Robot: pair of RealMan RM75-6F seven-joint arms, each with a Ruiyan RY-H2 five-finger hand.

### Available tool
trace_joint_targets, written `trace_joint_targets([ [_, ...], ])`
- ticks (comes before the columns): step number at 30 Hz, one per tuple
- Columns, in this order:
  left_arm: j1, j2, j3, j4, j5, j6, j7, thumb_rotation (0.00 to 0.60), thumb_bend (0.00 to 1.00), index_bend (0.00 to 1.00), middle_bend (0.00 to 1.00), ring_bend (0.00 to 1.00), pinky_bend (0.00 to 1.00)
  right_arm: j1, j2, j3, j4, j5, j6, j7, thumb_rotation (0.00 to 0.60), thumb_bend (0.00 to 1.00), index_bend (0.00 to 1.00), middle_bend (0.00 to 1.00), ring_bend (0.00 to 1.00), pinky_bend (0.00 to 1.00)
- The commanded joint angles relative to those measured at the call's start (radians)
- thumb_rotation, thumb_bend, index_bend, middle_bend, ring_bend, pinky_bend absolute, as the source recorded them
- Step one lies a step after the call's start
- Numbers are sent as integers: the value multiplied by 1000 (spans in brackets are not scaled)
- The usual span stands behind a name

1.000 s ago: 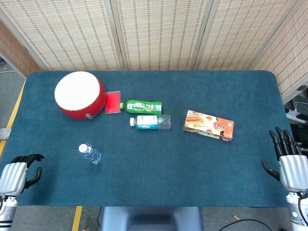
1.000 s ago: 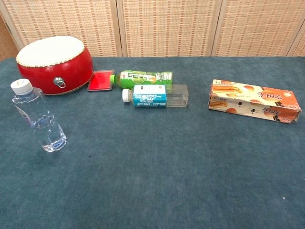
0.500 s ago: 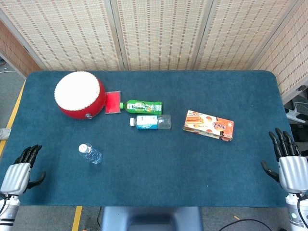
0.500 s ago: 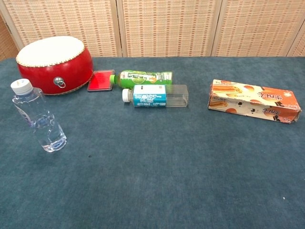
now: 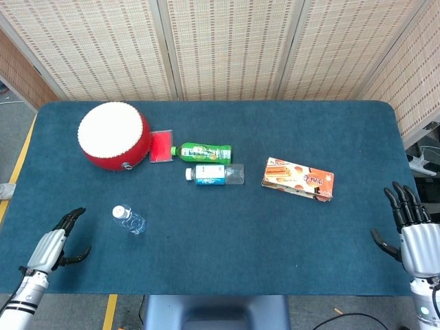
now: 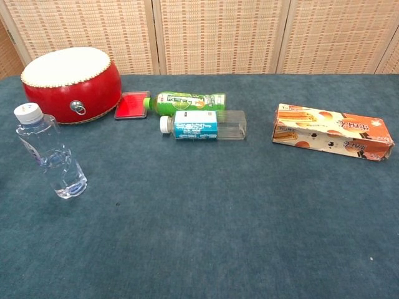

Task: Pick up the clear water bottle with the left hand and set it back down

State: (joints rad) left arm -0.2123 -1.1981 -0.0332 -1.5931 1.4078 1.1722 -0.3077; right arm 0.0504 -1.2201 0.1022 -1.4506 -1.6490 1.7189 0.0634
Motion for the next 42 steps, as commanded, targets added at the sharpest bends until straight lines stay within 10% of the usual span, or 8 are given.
trace_joint_targets([
  [1,-11,-17,-7,-4,-26,-18,15,600,331,0,0,0,154,-6,21,11,21,-8,40,98,600,168,0,0,0,205],
  [42,-54,-290,-137,65,-115,-17,-301,600,330,0,0,0,147,19,84,-19,-42,17,-69,145,600,168,0,0,0,205],
])
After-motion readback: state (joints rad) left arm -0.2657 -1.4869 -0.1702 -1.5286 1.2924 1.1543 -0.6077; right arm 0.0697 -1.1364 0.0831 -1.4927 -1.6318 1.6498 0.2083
